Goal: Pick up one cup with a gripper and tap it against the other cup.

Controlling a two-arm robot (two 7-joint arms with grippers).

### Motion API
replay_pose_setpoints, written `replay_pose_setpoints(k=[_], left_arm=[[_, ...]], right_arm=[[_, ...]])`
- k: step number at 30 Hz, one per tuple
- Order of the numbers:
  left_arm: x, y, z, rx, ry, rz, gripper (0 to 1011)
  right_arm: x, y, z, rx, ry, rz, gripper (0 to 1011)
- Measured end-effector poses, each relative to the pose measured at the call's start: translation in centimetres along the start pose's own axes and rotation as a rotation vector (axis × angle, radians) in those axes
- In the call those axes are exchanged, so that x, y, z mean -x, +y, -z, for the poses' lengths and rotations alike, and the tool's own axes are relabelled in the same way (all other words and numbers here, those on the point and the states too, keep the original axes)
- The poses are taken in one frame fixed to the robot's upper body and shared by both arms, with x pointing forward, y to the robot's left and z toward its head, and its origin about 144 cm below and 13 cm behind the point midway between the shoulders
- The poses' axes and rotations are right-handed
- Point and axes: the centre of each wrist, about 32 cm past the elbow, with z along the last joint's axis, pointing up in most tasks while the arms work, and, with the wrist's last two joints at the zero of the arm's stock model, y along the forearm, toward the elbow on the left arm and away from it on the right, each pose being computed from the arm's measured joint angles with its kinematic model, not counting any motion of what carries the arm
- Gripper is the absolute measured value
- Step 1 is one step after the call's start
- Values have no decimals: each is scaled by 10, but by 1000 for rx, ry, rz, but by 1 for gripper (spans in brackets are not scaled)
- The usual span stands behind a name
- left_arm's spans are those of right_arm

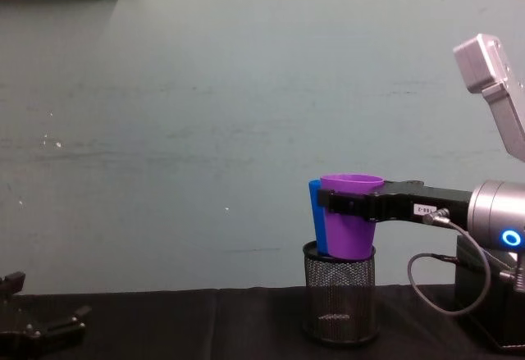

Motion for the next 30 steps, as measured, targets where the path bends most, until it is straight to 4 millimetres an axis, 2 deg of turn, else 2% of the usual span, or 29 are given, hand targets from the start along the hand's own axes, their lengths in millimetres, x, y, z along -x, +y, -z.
replay_pose_setpoints(k=[30], left_arm=[[0,0,0,0,0,0,1000]], right_arm=[[0,0,0,0,0,0,731]])
